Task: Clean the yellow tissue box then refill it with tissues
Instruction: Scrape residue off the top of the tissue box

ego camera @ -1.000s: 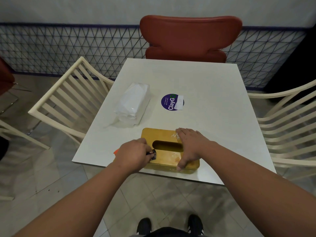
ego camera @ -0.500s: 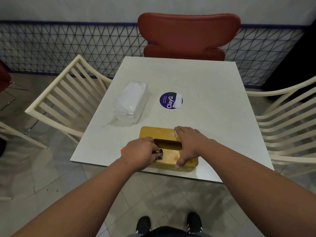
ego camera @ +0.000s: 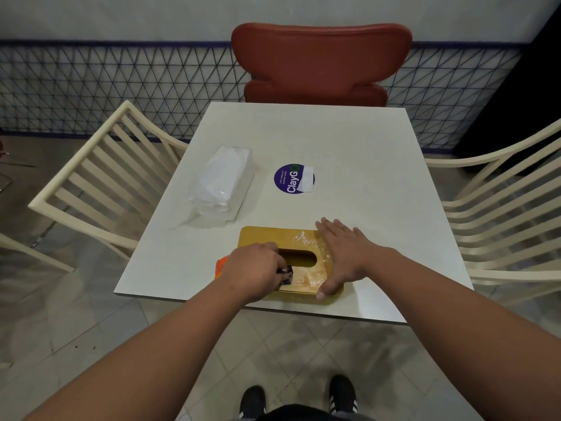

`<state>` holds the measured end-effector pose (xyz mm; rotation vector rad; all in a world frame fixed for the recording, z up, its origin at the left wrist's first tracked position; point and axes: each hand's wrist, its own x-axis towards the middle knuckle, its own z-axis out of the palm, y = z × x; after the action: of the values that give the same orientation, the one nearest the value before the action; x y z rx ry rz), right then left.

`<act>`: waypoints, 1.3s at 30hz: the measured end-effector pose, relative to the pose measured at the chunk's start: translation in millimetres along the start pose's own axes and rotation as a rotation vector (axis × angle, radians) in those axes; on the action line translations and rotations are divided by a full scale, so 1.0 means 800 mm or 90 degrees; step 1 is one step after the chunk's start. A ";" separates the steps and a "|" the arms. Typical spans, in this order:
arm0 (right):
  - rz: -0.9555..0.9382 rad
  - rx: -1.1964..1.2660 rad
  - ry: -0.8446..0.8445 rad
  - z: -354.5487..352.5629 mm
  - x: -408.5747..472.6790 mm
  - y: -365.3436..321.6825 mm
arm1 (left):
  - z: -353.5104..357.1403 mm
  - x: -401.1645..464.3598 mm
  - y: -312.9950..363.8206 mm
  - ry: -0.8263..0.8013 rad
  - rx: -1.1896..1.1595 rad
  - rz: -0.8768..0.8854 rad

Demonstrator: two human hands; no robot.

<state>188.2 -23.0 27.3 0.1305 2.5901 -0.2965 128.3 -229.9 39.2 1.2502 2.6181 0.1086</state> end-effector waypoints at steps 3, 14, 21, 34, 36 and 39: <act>0.008 0.029 0.015 0.013 -0.008 0.010 | 0.002 -0.004 0.008 0.002 0.011 -0.004; -0.009 0.067 0.047 0.020 -0.011 0.010 | 0.003 -0.007 0.017 0.005 0.010 -0.010; 0.003 0.047 0.045 0.018 -0.009 0.008 | 0.006 0.000 0.036 0.000 0.009 0.045; 0.018 0.050 0.041 0.017 -0.008 0.006 | 0.008 0.010 0.021 0.027 0.002 0.007; 0.017 0.054 0.048 0.017 -0.009 0.006 | 0.012 0.003 0.031 0.019 0.008 0.042; 0.016 0.052 0.052 0.019 -0.009 0.006 | 0.014 0.014 0.047 0.026 -0.006 0.075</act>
<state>202.5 -22.2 17.7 0.2079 2.6559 -0.3958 152.6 -197.8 32.8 1.4124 2.5732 0.1686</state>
